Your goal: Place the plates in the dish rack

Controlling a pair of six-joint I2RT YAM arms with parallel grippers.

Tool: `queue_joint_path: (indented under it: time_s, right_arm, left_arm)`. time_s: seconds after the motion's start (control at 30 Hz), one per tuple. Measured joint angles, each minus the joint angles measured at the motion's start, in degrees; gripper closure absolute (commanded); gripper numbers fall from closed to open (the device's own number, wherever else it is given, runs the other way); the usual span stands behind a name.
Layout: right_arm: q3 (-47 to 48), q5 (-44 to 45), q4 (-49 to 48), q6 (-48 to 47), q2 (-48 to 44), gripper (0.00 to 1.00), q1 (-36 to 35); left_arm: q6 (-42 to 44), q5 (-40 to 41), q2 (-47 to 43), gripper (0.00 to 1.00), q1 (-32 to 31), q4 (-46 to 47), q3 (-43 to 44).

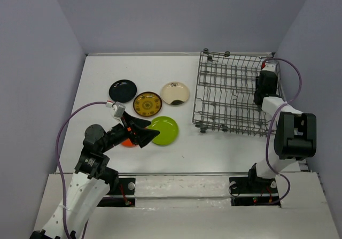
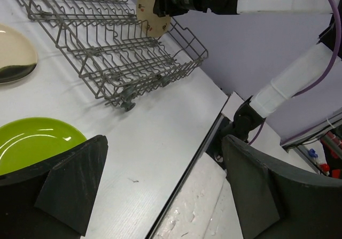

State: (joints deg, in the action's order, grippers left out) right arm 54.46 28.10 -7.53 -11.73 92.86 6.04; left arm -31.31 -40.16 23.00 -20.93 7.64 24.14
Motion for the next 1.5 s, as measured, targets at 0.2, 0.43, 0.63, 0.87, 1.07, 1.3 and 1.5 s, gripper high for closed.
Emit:
queue_joint_path:
  time_s: [0.2, 0.43, 0.63, 0.87, 1.07, 1.3, 1.5]
  right_arm:
    - [0.8, 0.3, 1.7, 2.6, -0.3, 0.16, 0.0]
    - [9.8, -0.4, 8.4, 9.1, -3.0, 0.07, 0.0]
    - [16.4, -4.0, 14.1, 20.0, -8.6, 0.06, -0.2]
    - [10.8, -13.7, 14.1, 32.1, -21.5, 0.09, -8.5]
    - [-3.7, -23.6, 9.1, 38.8, -30.7, 0.11, -23.1]
    - [-15.6, -30.4, 6.6, 41.6, -37.6, 0.13, -27.9]
    - [-20.9, -34.5, 4.4, 42.0, -45.1, 0.13, -28.6]
  left_arm:
    - [0.0, 0.7, 1.3, 0.01, 0.2, -0.4, 0.0]
    - [0.0, 5.2, 3.9, 0.01, 1.7, -2.8, 0.8]
    - [-0.2, 11.1, 7.3, 0.01, 6.2, -5.5, 1.5]
    - [-5.7, 23.8, 11.9, 0.01, 9.1, -3.4, 1.5]
    - [-12.8, 37.4, 22.8, 0.04, 10.6, 2.5, 1.5]
    - [-21.5, 45.1, 40.7, 0.12, 19.3, 7.7, 3.5]
    - [-24.4, 47.9, 56.2, 0.14, 23.2, 9.6, 12.1]
